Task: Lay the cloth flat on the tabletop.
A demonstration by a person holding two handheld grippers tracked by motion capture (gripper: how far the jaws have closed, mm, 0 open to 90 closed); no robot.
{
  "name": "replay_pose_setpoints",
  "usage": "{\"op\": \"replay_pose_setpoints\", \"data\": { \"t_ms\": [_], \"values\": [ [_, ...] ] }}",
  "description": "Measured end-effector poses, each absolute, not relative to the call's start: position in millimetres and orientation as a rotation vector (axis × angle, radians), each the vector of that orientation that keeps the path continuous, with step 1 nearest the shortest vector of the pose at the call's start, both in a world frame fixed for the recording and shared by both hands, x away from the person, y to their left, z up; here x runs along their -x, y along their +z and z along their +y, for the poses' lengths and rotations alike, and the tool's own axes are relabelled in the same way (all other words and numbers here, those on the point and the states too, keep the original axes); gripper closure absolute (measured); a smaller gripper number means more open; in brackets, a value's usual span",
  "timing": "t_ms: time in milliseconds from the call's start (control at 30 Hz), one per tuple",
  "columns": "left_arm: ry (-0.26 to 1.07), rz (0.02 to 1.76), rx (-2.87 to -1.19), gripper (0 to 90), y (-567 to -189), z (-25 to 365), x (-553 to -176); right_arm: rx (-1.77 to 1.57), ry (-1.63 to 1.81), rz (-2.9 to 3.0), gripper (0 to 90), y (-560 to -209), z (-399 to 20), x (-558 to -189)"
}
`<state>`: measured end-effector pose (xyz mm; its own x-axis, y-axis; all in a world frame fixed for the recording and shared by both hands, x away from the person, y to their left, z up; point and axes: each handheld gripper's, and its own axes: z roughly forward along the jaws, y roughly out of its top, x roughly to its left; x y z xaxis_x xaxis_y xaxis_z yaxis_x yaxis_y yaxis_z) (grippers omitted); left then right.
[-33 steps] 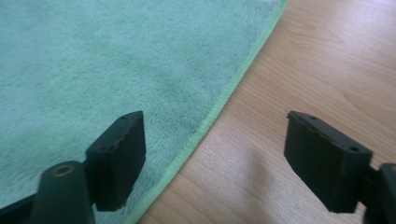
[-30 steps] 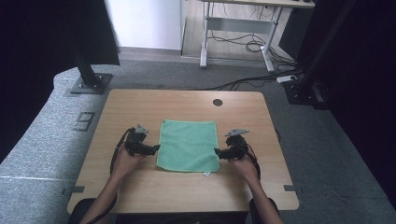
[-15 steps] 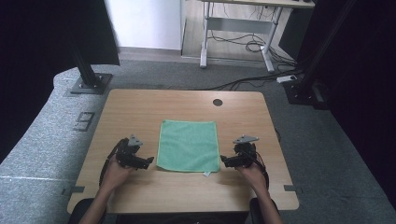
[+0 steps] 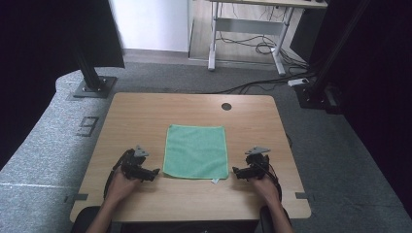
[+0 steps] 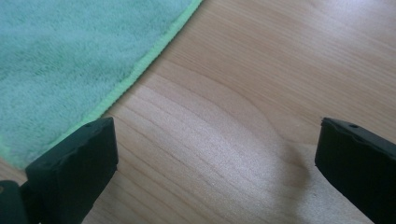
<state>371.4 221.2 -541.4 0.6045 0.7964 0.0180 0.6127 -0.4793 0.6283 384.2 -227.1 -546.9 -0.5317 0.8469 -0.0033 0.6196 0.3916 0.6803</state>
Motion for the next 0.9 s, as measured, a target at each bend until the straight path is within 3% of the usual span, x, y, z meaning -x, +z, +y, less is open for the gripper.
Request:
{"op": "replay_pose_setpoints", "data": {
  "t_ms": [900],
  "values": [
    [0.400,1.090,-2.209,0.0,-548.8,223.0,-370.6,-1.263,0.963,2.271,0.0,-556.8,-226.3,-383.1]
  ]
}}
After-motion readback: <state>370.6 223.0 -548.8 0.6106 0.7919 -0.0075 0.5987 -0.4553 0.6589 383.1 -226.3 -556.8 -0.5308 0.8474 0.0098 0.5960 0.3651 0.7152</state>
